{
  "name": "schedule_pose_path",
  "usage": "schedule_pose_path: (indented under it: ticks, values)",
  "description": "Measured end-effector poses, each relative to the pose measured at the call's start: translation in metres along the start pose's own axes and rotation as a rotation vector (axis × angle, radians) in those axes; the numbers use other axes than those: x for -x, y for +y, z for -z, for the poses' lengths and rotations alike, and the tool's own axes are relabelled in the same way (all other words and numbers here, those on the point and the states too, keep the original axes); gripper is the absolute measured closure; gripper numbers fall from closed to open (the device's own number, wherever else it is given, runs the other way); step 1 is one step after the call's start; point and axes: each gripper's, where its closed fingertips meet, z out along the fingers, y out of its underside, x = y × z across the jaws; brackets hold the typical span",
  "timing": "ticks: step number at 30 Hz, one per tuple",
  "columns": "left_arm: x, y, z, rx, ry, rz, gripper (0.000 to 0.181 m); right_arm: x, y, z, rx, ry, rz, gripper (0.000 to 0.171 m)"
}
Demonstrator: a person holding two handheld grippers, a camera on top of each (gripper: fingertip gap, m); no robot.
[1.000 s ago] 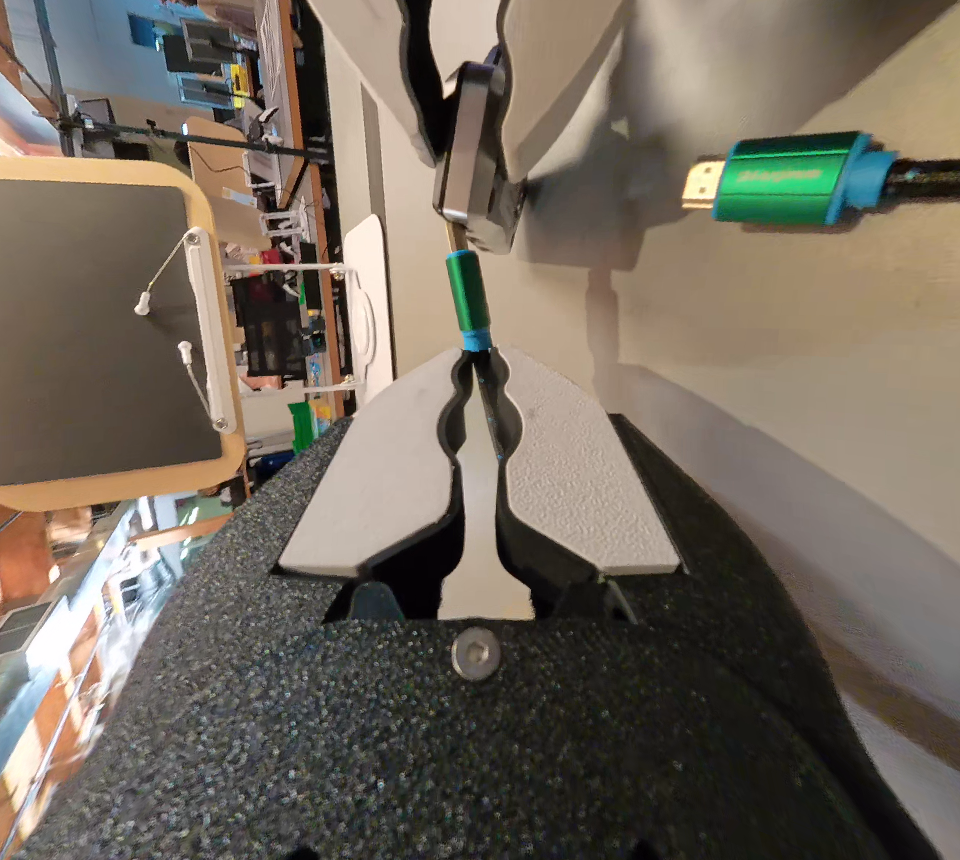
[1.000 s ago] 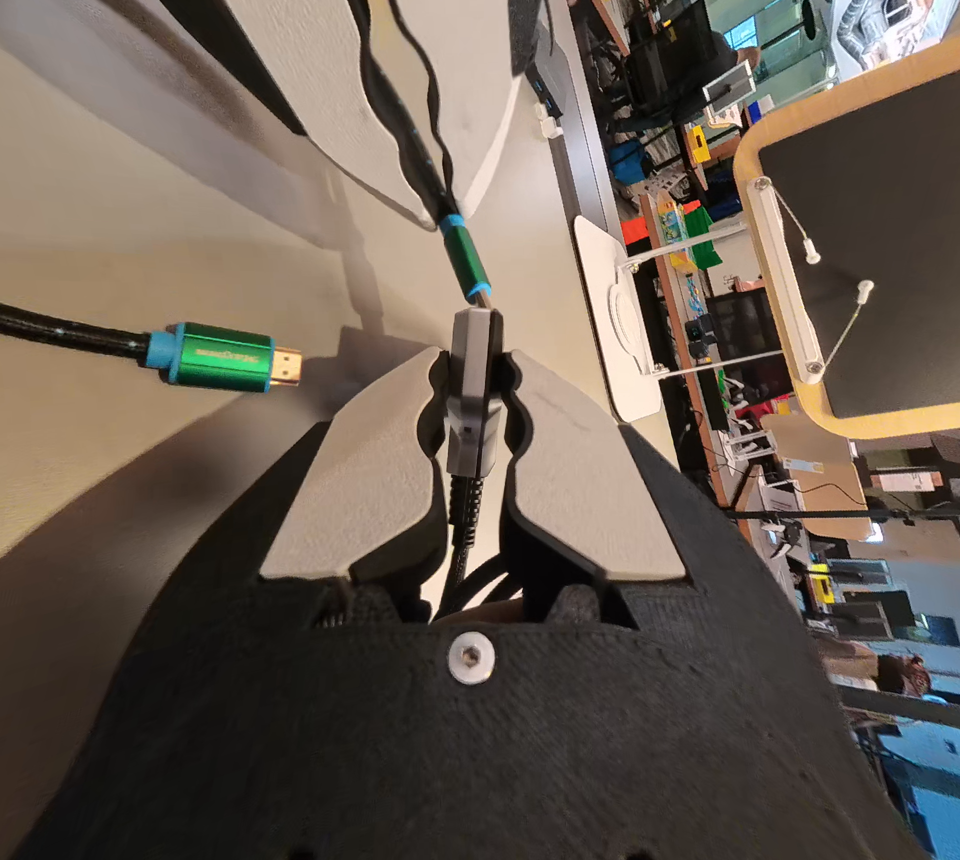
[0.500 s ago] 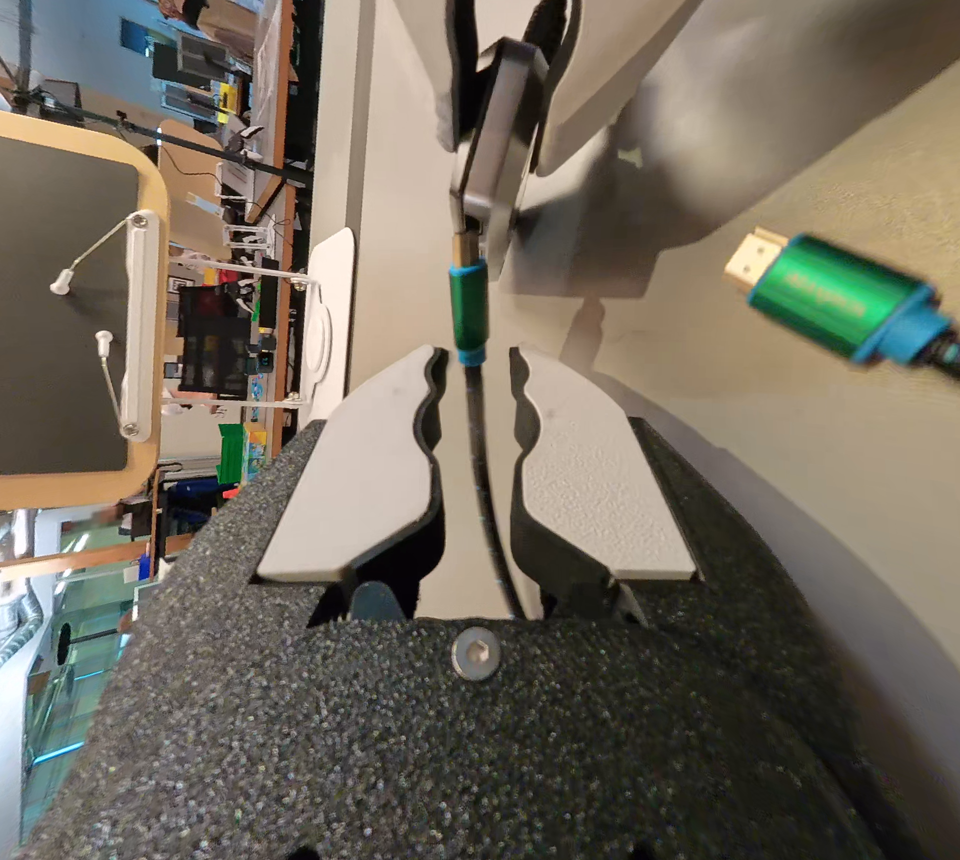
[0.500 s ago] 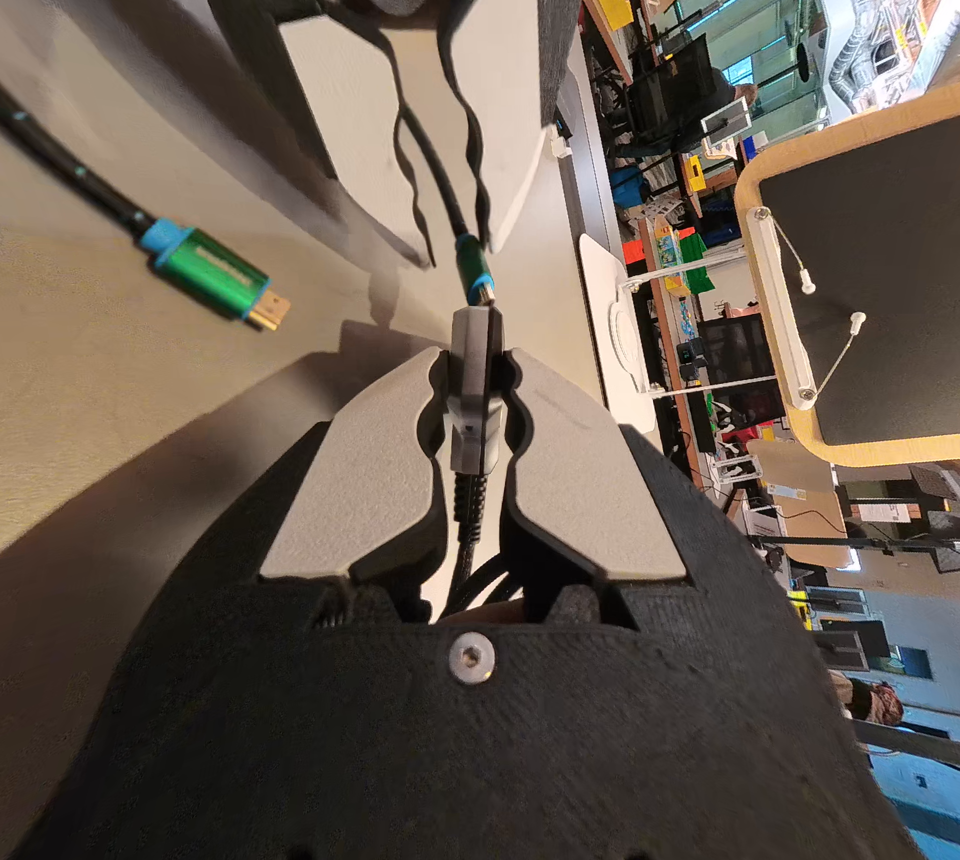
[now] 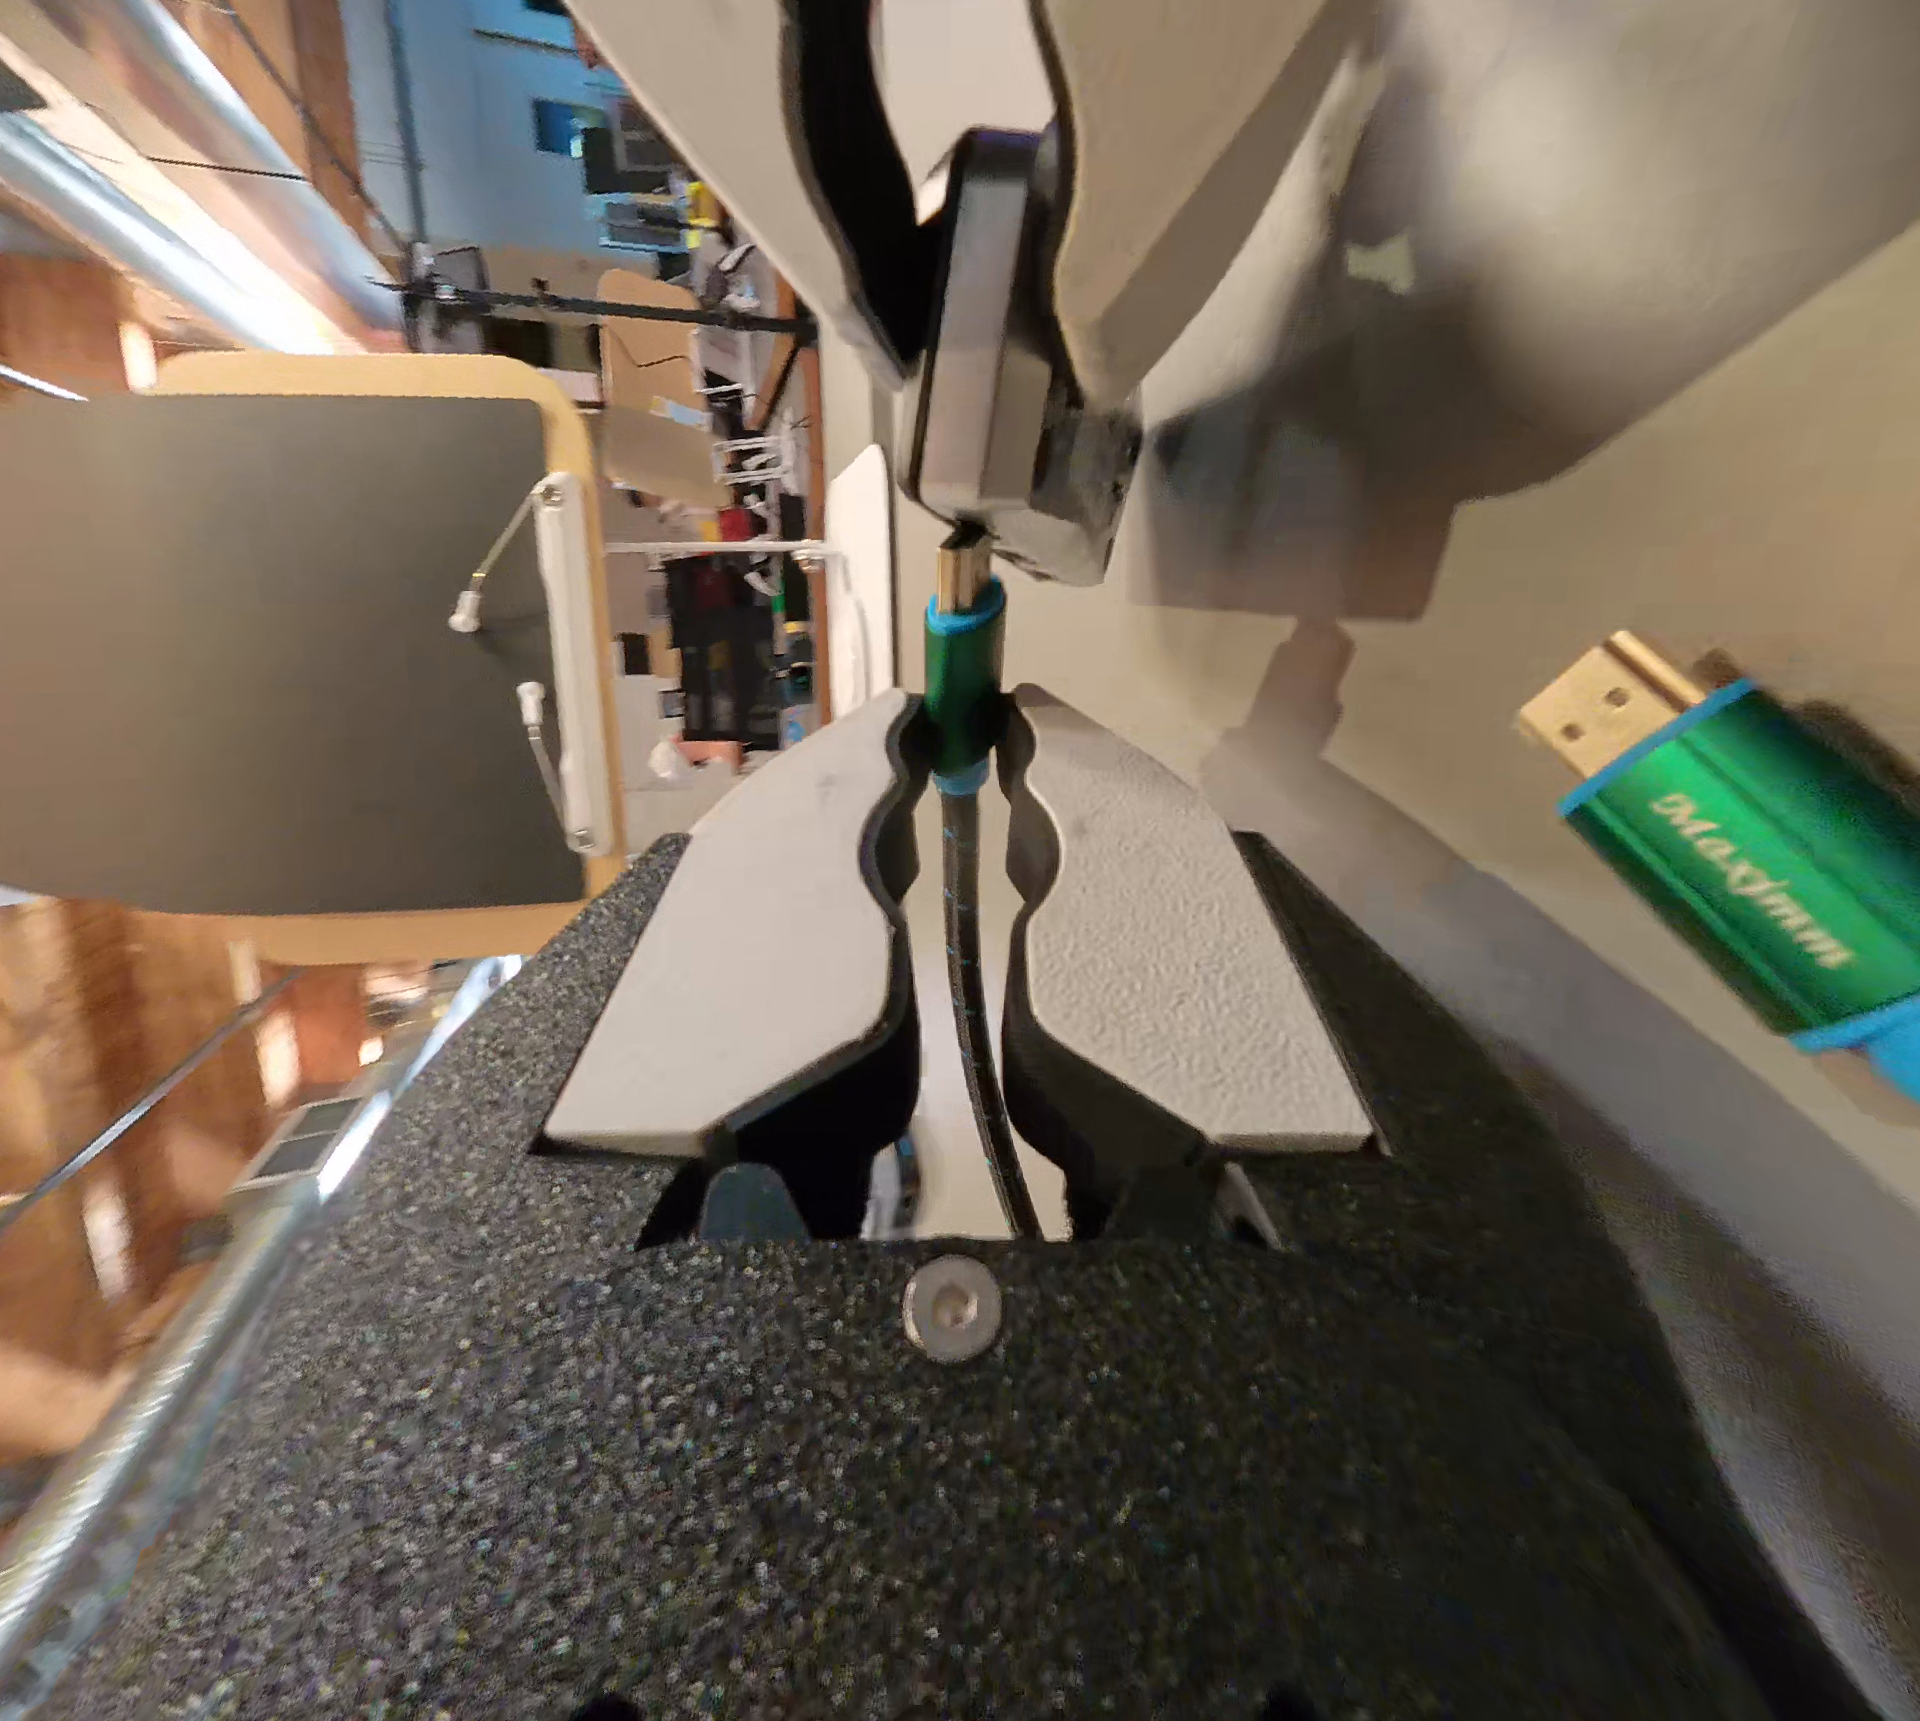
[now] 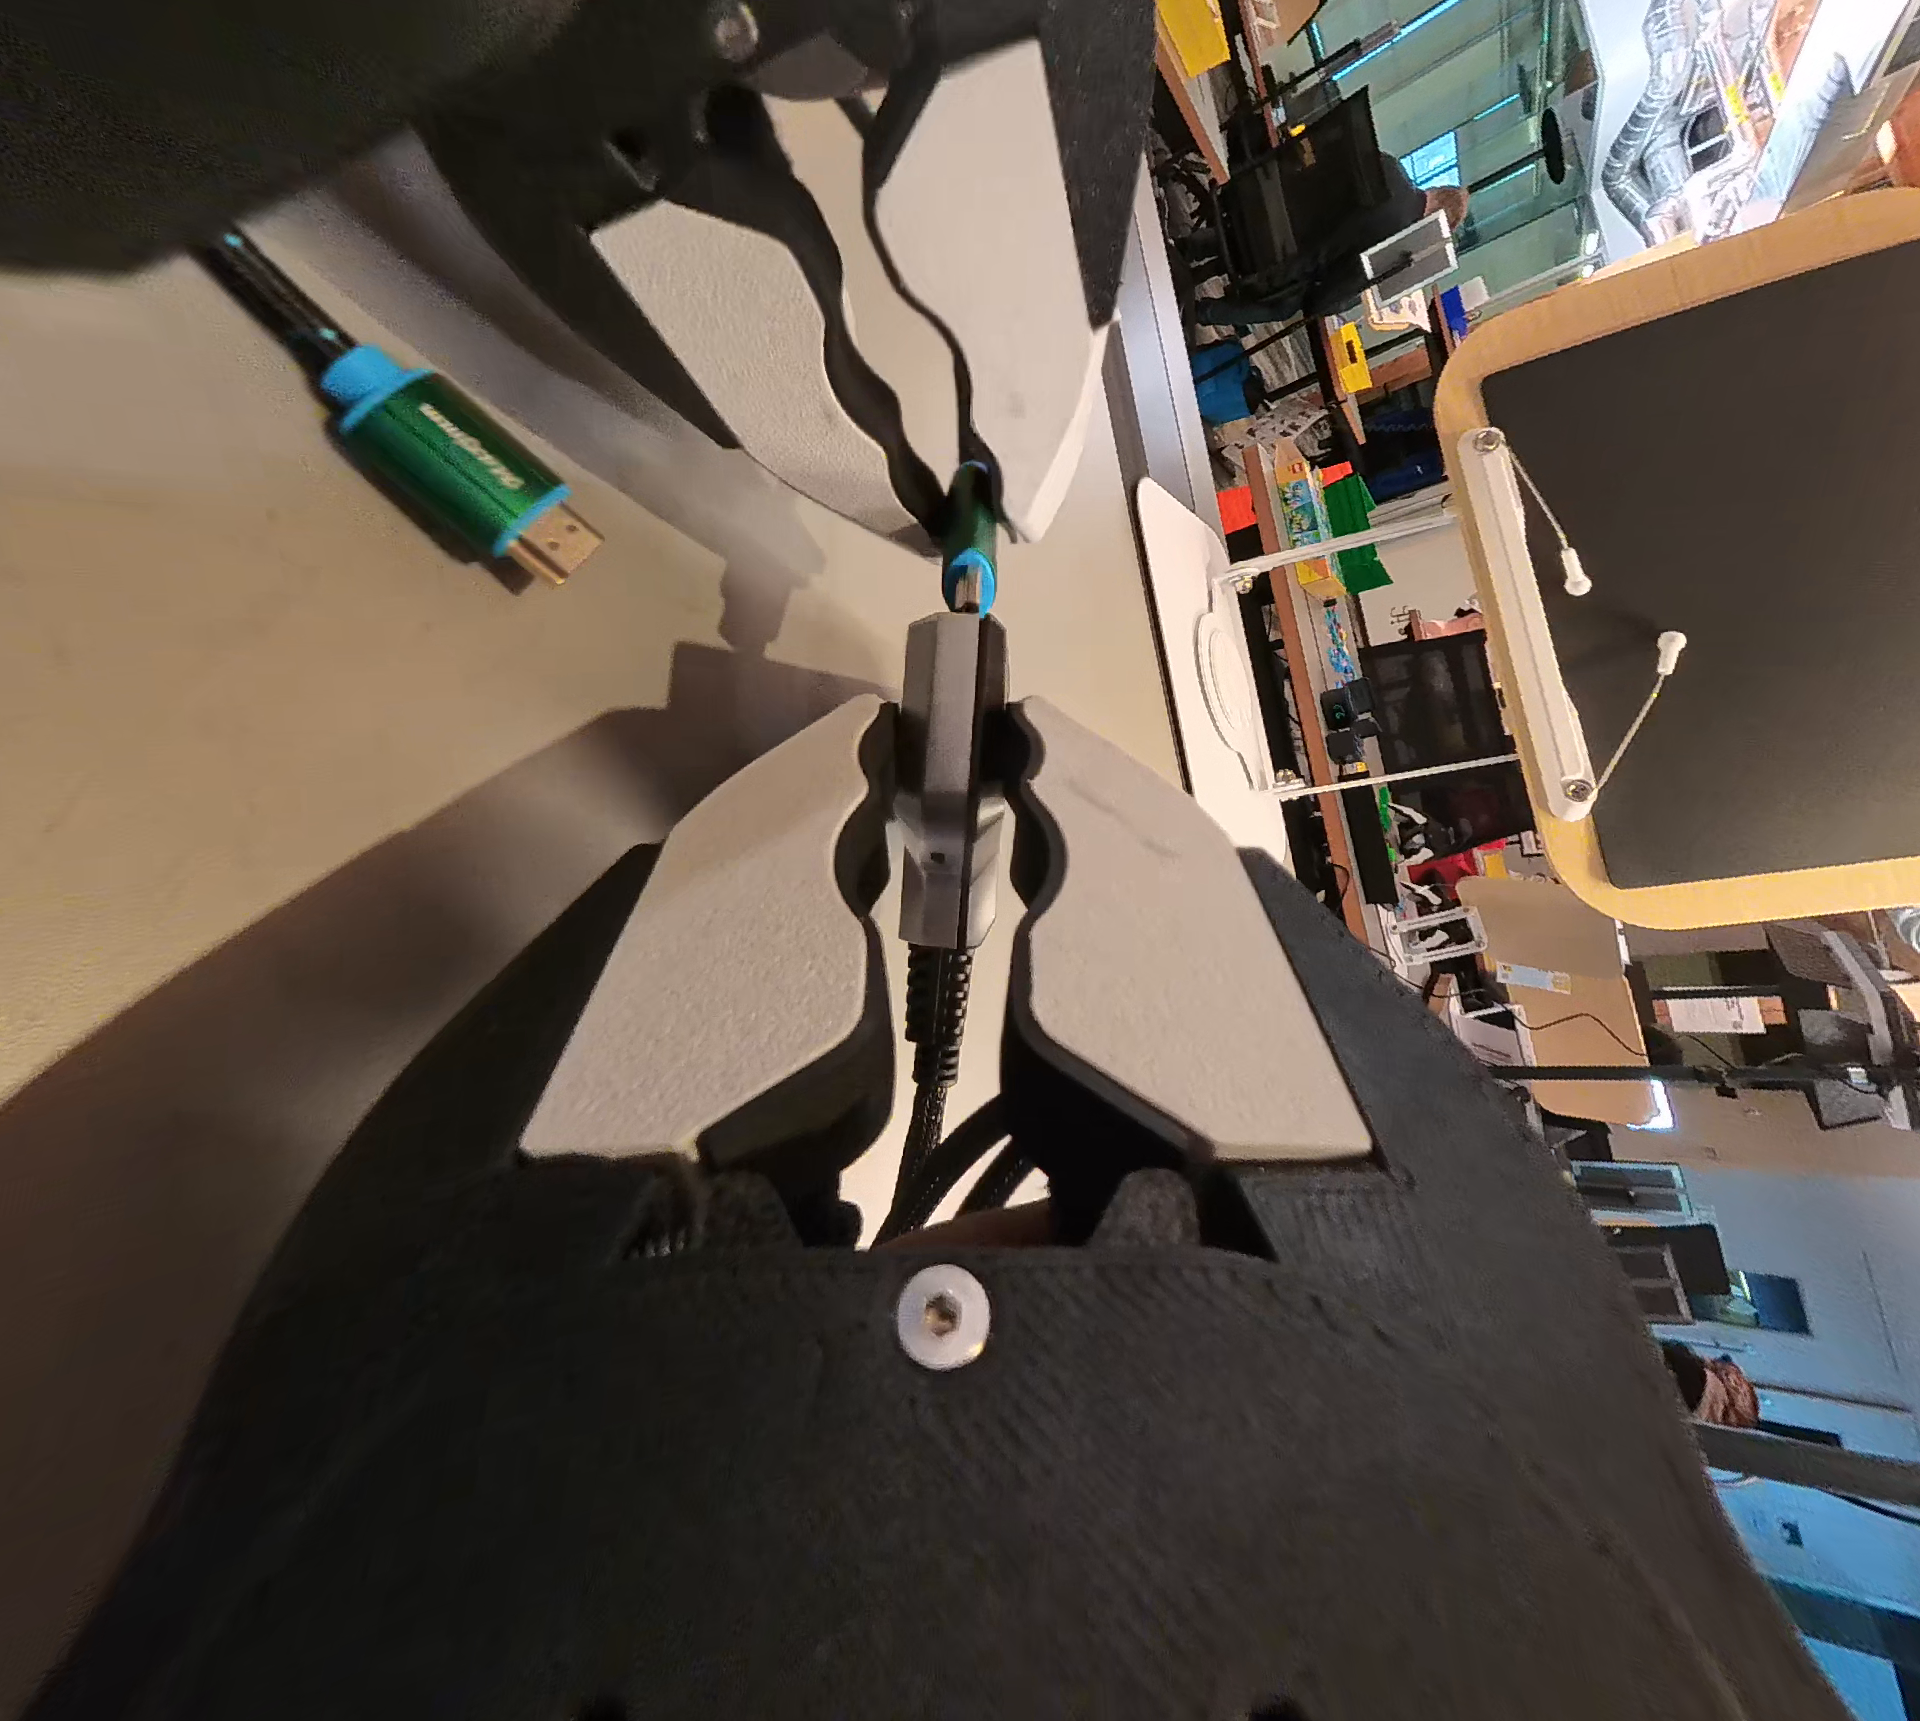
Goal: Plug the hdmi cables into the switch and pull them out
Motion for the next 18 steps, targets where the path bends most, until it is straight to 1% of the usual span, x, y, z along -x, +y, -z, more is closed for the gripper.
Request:
schedule_pose_path:
  ticks: [5,8,11,14,18]
  values:
    - [0.0067,0.0004,-0.0037,0.106,-0.104,-0.056,0.168,-0.0025,0.0037,-0.0007,0.037,0.047,0.010,0.152]
    - [0.0045,0.0017,-0.0052,0.164,-0.113,-0.064,0.169,-0.0004,0.0058,-0.0026,0.071,0.065,0.031,0.152]
    - [0.0013,0.0003,-0.0052,0.180,-0.107,-0.072,0.169,0.0009,0.0079,-0.0042,0.087,0.070,0.021,0.152]
    - [0.0008,-0.0007,-0.0048,0.163,-0.094,-0.046,0.169,-0.0003,0.0071,-0.0035,0.073,0.071,0.009,0.152]
    - [-0.0005,-0.0036,-0.0046,0.077,-0.057,-0.005,0.169,-0.0016,0.0062,-0.0017,0.029,0.045,-0.029,0.152]
